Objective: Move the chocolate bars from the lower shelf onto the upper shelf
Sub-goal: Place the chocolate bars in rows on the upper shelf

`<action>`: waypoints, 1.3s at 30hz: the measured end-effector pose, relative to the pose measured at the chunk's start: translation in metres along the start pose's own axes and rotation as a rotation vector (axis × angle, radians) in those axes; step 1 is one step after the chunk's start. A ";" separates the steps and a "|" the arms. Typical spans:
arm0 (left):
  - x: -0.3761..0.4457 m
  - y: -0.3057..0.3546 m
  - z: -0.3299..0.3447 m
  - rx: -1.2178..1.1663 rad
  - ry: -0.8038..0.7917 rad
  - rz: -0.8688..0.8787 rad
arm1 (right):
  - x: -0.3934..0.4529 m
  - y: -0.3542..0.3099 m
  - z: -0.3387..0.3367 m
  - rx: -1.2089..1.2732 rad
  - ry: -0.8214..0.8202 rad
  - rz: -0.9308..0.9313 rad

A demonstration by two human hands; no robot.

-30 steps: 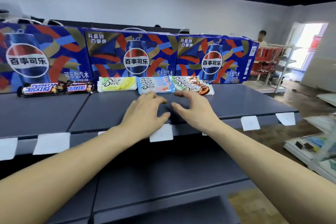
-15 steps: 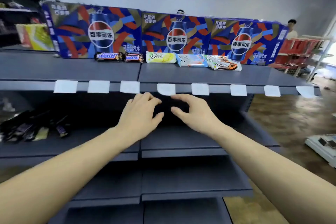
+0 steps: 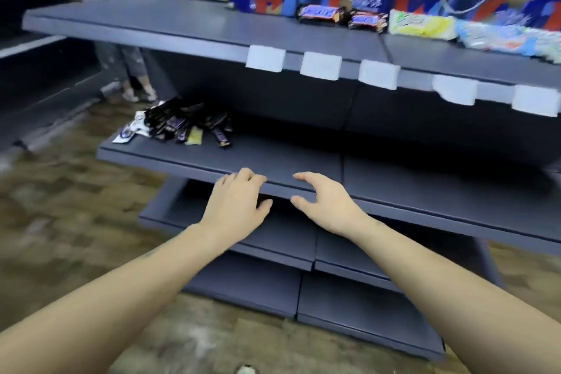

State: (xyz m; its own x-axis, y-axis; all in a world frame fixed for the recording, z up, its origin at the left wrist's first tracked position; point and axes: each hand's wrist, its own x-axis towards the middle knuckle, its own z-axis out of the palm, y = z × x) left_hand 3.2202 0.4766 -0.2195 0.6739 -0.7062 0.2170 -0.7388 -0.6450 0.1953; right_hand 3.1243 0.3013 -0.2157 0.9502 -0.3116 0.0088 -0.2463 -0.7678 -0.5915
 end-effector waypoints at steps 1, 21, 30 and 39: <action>0.004 -0.015 0.008 -0.002 -0.012 -0.021 | 0.016 -0.003 0.014 0.002 -0.017 0.001; 0.167 -0.190 0.126 -0.136 0.064 -0.185 | 0.284 0.007 0.158 -0.083 0.207 -0.017; 0.193 -0.180 0.153 -0.067 0.259 -0.255 | 0.349 0.014 0.154 -0.278 0.072 -0.147; 0.188 -0.179 0.148 -0.164 0.259 -0.256 | 0.312 0.026 0.147 0.026 0.374 -0.004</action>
State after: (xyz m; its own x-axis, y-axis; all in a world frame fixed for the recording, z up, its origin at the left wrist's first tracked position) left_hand 3.4794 0.4160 -0.3554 0.8290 -0.4179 0.3716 -0.5515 -0.7207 0.4200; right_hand 3.4421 0.2667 -0.3465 0.8142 -0.4957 0.3022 -0.2339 -0.7564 -0.6109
